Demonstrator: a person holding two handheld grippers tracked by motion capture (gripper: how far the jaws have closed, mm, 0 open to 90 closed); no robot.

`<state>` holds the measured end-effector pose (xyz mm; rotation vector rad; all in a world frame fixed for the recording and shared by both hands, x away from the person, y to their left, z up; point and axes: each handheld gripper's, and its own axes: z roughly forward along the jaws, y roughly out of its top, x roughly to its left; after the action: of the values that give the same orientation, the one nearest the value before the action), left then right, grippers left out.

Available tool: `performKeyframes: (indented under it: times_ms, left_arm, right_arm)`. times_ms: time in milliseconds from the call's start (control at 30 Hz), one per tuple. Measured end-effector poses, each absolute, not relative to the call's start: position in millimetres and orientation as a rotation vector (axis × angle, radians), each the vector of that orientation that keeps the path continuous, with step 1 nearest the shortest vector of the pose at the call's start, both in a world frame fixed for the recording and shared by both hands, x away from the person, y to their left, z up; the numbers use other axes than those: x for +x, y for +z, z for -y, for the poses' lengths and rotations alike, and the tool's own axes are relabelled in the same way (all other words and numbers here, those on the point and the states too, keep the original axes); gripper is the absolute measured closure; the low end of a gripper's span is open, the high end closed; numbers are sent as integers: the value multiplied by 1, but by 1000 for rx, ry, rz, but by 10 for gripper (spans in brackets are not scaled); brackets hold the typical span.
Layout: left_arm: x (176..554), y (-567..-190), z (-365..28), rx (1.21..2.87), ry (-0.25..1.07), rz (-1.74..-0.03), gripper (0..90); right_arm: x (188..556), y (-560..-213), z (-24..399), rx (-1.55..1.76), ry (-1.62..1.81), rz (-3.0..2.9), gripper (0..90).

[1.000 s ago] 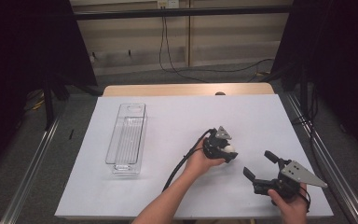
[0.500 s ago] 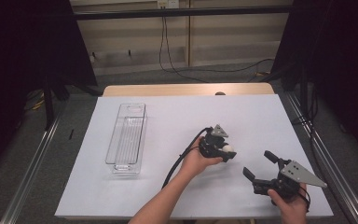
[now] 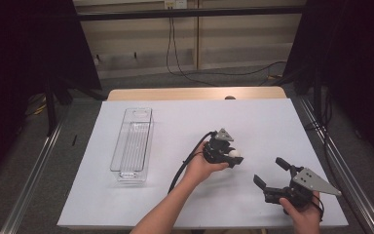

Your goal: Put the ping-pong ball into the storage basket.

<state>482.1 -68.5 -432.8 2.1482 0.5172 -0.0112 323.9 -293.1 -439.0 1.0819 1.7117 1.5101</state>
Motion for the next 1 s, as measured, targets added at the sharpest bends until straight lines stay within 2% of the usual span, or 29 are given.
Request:
performKeyframes:
  times_ms: [1000]
  left_arm:
    - [482, -420, 34, 2113, 16, -585, 511]
  right_arm:
    - [325, -439, 291, 1079, 1501, -1714, 16]
